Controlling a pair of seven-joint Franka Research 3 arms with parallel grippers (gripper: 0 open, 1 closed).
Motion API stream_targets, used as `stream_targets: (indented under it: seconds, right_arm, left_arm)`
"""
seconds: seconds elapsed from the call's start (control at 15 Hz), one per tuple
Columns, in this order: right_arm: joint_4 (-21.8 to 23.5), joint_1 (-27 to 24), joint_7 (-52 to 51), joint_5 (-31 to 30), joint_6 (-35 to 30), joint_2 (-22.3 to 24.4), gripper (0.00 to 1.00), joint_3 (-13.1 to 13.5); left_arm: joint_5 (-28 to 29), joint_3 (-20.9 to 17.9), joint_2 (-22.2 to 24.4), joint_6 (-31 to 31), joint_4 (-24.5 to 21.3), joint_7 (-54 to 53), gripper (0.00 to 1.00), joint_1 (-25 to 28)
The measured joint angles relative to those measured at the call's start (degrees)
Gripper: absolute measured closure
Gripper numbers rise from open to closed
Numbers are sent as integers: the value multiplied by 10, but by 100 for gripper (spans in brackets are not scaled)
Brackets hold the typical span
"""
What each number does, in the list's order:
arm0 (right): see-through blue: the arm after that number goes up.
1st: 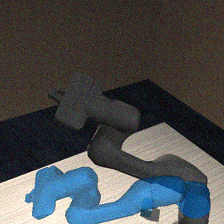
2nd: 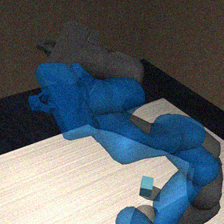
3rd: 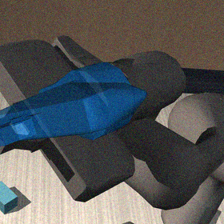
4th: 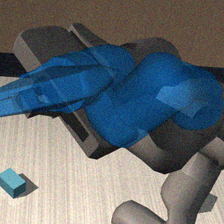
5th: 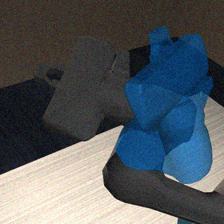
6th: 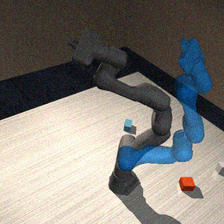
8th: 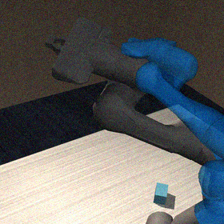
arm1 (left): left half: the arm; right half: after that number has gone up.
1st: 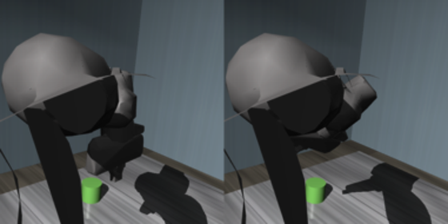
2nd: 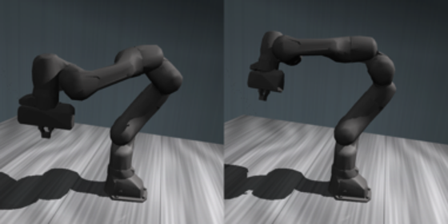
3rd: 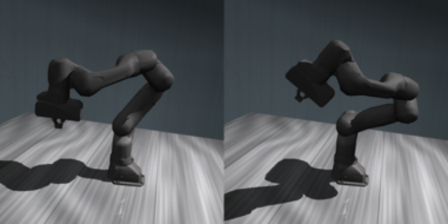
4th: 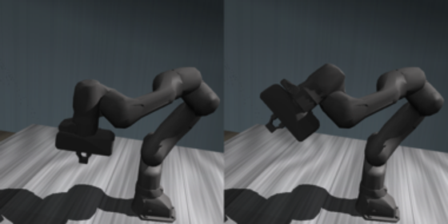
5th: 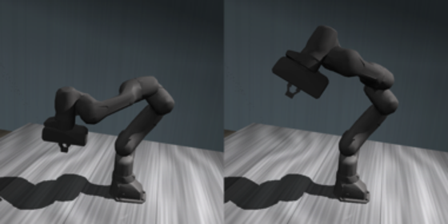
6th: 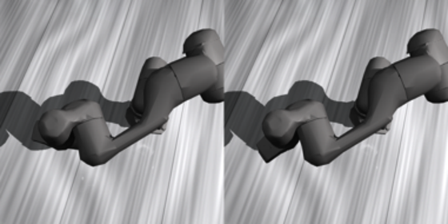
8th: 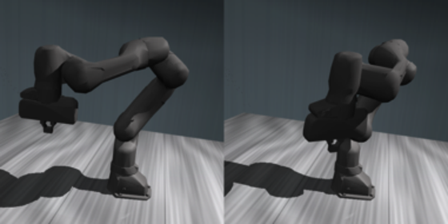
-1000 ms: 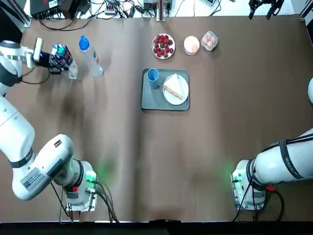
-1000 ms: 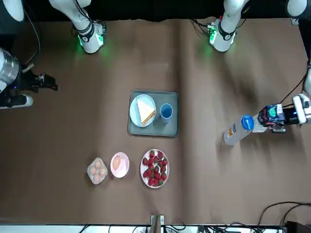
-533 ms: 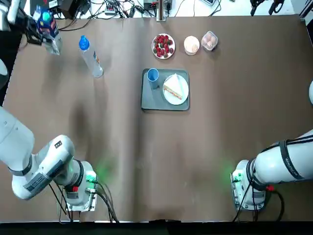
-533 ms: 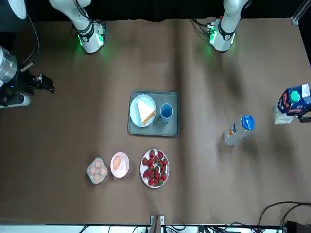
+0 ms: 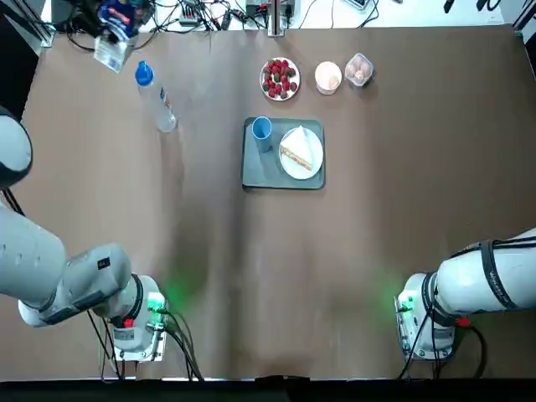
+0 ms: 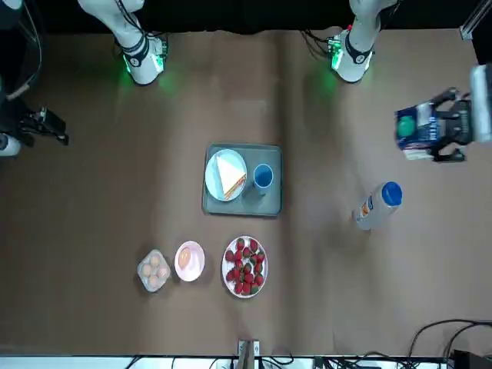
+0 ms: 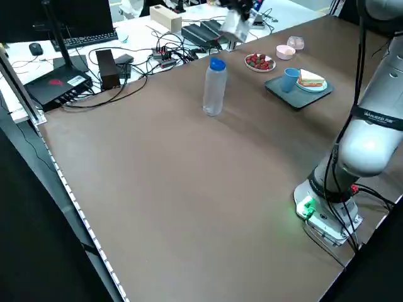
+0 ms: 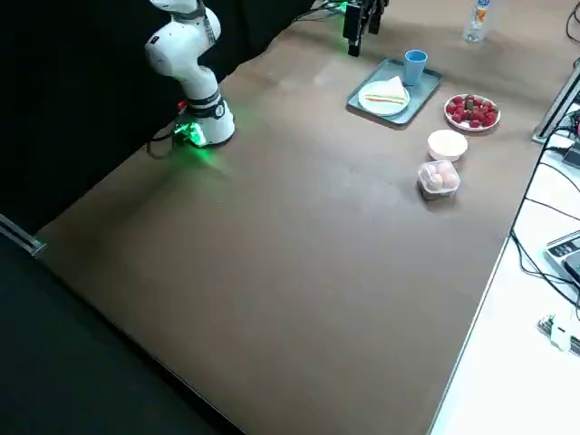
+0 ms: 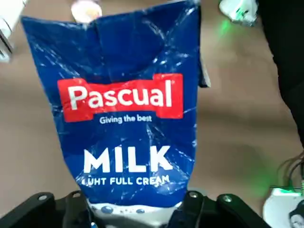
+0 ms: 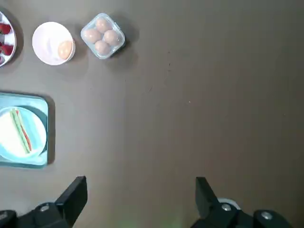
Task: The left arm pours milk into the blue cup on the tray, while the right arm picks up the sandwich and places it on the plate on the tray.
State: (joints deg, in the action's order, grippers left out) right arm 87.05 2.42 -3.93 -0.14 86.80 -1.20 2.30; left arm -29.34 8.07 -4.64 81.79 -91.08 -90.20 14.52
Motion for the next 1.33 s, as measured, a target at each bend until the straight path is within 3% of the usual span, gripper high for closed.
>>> stream_targets:
  seconds: [0.33,0.87,1.33]
  right_arm:
    - [9,-12,-13,12,9,14,0,0]
    - [56,-17,-14,16,47,45,0,0]
    - [63,-20,-18,16,61,47,0,-1]
  left_arm:
    - [85,1,-2,136,-62,137,49,-153]
    - [159,2,-11,358,-217,222,49,-299]
    - [290,2,-60,423,-238,353,49,-367]
